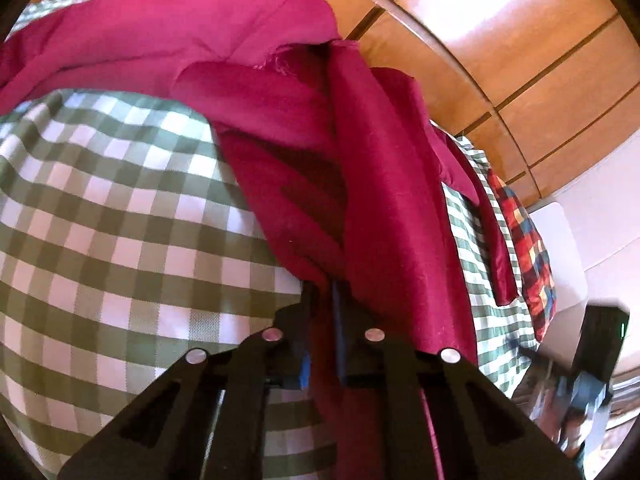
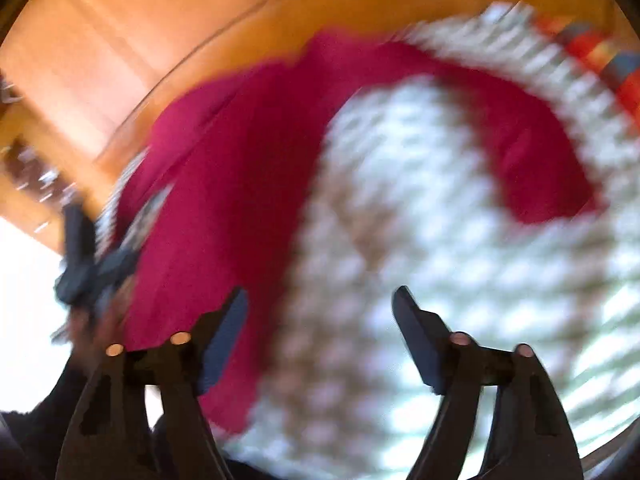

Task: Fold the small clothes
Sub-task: 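Lift and shake the sweater open with both tools, spreading it over the bed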

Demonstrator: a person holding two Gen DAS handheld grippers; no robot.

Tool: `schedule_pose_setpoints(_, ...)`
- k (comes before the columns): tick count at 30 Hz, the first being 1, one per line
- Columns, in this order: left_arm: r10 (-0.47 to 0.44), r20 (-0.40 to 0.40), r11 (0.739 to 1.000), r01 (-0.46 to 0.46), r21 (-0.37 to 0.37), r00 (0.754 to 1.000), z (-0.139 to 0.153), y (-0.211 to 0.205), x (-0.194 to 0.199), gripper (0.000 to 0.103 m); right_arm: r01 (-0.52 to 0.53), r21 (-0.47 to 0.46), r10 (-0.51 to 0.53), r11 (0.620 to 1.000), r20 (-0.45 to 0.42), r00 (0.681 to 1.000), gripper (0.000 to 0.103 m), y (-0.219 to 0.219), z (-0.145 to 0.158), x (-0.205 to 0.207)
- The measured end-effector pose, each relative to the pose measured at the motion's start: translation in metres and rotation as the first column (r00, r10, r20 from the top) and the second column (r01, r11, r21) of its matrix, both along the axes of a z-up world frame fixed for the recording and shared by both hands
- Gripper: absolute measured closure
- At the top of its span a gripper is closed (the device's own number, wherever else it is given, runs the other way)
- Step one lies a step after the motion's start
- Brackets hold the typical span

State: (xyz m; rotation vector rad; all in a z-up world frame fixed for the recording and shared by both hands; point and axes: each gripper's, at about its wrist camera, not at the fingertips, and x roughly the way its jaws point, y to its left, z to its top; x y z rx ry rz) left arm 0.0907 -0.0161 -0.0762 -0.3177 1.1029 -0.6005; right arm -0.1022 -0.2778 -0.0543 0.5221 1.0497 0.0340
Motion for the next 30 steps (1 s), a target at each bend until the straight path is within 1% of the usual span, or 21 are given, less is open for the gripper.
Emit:
schedule_pose_setpoints(2,-0.001,0.026,1.000,0.001,0.012,1.000,0.007,0.001,-0.004,0.097,-0.063,0.086,0.066,0.994,-0.031,0.997,0.055,0.030,-0.014,-0.006)
schedule_pose_setpoints(3,-0.002,0.040,1.000,0.001,0.013,0.999,0.012,-0.001,-0.004,0.097,-0.087,0.084,0.091,0.993,-0.040,0.995,0.071,0.041,-0.018,-0.006)
schedule_pose_setpoints(4,-0.003,0.054,1.000,0.002,0.013,0.999,0.017,-0.001,-0.005,0.097,-0.109,0.055,0.112,0.993,-0.050,0.992,0.084,0.051,-0.020,-0.005)
schedule_pose_setpoints(6,-0.005,0.098,1.000,0.003,0.024,0.995,0.035,0.007,-0.009,0.097,-0.127,-0.020,0.126,0.992,-0.059,0.990,0.096,0.063,-0.016,-0.004)
schedule_pose_setpoints(8,-0.016,0.123,1.000,0.015,0.016,0.992,0.054,0.021,-0.012,0.098,-0.122,-0.055,0.121,0.991,-0.019,0.993,0.097,0.060,0.003,-0.008)
schedule_pose_setpoints(10,-0.027,0.158,0.999,0.022,0.032,0.987,0.069,0.035,-0.018,0.103,-0.107,-0.106,0.111,0.989,0.034,0.993,0.097,0.051,0.030,-0.018)
schedule_pose_setpoints(12,-0.011,0.197,0.999,0.003,0.040,0.980,0.088,0.056,-0.023,0.103,-0.083,-0.164,0.097,0.983,0.076,0.992,0.097,0.038,0.058,-0.031)
schedule_pose_setpoints(14,0.022,0.217,0.999,-0.027,0.017,0.976,0.108,0.087,-0.027,0.103,-0.057,-0.197,0.080,0.979,0.108,0.991,0.097,0.023,0.080,-0.045)
schedule_pose_setpoints(15,0.037,0.225,0.999,-0.041,0.014,0.974,0.116,0.100,-0.029,0.103,-0.050,-0.213,0.075,0.976,0.110,0.991,0.101,0.018,0.087,-0.053)
schedule_pose_setpoints(16,0.046,0.230,0.999,-0.051,0.017,0.972,0.120,0.109,-0.031,0.103,-0.052,-0.228,0.076,0.972,0.098,0.992,0.101,0.014,0.088,-0.064)
schedule_pose_setpoints(18,0.058,0.242,0.996,-0.075,0.058,0.968,0.126,0.127,-0.037,0.103,-0.069,-0.259,0.086,0.964,0.058,0.995,0.103,0.015,0.080,-0.072)
schedule_pose_setpoints(19,0.061,0.241,0.994,-0.081,0.075,0.969,0.124,0.130,-0.038,0.103,-0.064,-0.289,0.078,0.955,0.037,0.996,0.103,0.014,0.076,-0.076)
schedule_pose_setpoints(20,0.051,0.217,0.995,-0.068,0.068,0.975,0.117,0.132,-0.040,0.103,-0.047,-0.299,0.056,0.953,0.023,0.998,0.103,0.009,0.071,-0.078)
schedule_pose_setpoints(22,0.042,0.139,0.999,-0.045,0.015,0.989,0.095,0.129,-0.040,0.095,0.003,-0.290,0.000,0.957,0.009,1.000,0.103,-0.001,0.060,-0.081)
schedule_pose_setpoints(23,0.038,0.092,0.999,-0.040,0.012,0.995,0.078,0.121,-0.040,0.078,0.043,-0.261,-0.042,0.964,0.011,0.999,0.103,-0.009,0.055,-0.081)
schedule_pose_setpoints(24,0.030,0.076,0.999,-0.032,0.020,0.997,0.069,0.112,-0.040,0.070,0.072,-0.218,-0.070,0.973,0.019,0.997,0.103,-0.017,0.052,-0.082)
schedule_pose_setpoints(25,0.010,0.073,1.000,-0.012,0.027,0.997,0.056,0.097,-0.040,0.070,0.092,-0.182,-0.089,0.979,0.028,0.996,0.094,-0.021,0.049,-0.081)
schedule_pose_setpoints(26,0.000,0.067,1.000,-0.001,0.024,0.998,0.049,0.088,-0.042,0.070,0.116,-0.162,-0.111,0.980,0.040,0.993,0.079,-0.025,0.047,-0.079)
schedule_pose_setpoints(27,-0.008,0.051,1.000,0.007,0.010,0.999,0.041,0.078,-0.042,0.070,0.136,-0.152,-0.130,0.979,0.049,0.990,0.048,-0.029,0.046,-0.078)
schedule_pose_setpoints(28,-0.014,0.036,1.000,0.015,-0.022,0.999,0.032,0.066,-0.041,0.070,0.153,-0.128,-0.146,0.980,0.064,0.987,0.034,-0.030,0.045,-0.077)
schedule_pose_setpoints(30,-0.021,0.047,1.000,0.022,-0.022,0.999,0.024,0.050,-0.044,0.065,0.154,-0.079,-0.148,0.985,0.081,0.986,0.034,-0.028,0.041,-0.073)
